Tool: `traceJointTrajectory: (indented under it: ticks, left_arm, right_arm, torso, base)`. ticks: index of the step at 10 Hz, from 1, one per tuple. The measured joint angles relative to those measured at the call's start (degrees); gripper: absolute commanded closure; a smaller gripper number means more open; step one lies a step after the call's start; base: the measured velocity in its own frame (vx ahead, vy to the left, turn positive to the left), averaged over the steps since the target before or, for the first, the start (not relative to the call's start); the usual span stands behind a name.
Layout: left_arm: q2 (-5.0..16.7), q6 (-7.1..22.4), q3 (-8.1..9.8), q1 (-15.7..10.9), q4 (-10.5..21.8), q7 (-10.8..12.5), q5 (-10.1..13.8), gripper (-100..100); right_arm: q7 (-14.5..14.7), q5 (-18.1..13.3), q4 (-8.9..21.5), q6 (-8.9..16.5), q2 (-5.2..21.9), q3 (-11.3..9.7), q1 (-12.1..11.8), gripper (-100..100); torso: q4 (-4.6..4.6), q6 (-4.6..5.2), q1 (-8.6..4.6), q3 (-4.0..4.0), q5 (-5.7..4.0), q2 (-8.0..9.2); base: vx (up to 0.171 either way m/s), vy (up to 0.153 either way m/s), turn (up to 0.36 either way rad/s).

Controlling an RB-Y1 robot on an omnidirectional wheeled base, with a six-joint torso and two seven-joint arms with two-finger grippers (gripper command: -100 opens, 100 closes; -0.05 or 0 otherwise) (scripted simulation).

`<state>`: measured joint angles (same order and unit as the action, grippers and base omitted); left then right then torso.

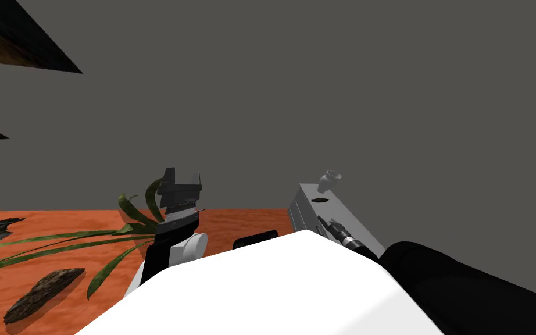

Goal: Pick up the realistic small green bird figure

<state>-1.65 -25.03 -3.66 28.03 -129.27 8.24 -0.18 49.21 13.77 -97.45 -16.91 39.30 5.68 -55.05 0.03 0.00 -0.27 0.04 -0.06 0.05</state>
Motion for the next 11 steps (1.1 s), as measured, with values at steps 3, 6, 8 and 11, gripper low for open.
traceJointTrajectory:
  ticks: [3,6,8,11]
  left_arm:
    - [0.00,0.00,0.00,0.00,0.00,0.00,0.00,0]
    - [0.00,0.00,0.01,0.02,0.00,0.00,0.00,0]
    - [0.00,0.00,0.01,0.02,0.00,0.00,0.00,0]
    - [0.00,0.00,0.01,0.01,0.00,0.00,0.00,0]
  right_arm:
    - [3.92,-0.92,4.37,2.56,4.57,-0.25,-1.74,-100]
    - [6.87,-2.09,8.79,4.22,7.13,-1.02,-1.92,-100]
    - [8.71,-3.07,11.56,5.21,9.01,-1.62,-2.27,-100]
    - [11.57,-5.12,16.62,7.07,11.61,-3.48,-1.16,-100]
  torso:
    - [0.00,0.00,0.01,-0.02,0.00,-0.03]
    - [-0.02,0.07,0.01,-0.05,0.00,-0.08]
    - [-0.02,0.08,-0.01,-0.07,-0.01,-0.12]
    - [-0.03,-0.01,-0.04,-0.09,-0.02,-0.16]
  base:
    - [-0.031,-0.009,0.201]
    - [-0.021,-0.007,0.260]
    - [-0.011,-0.013,0.159]
    - [-0.009,-0.020,0.287]
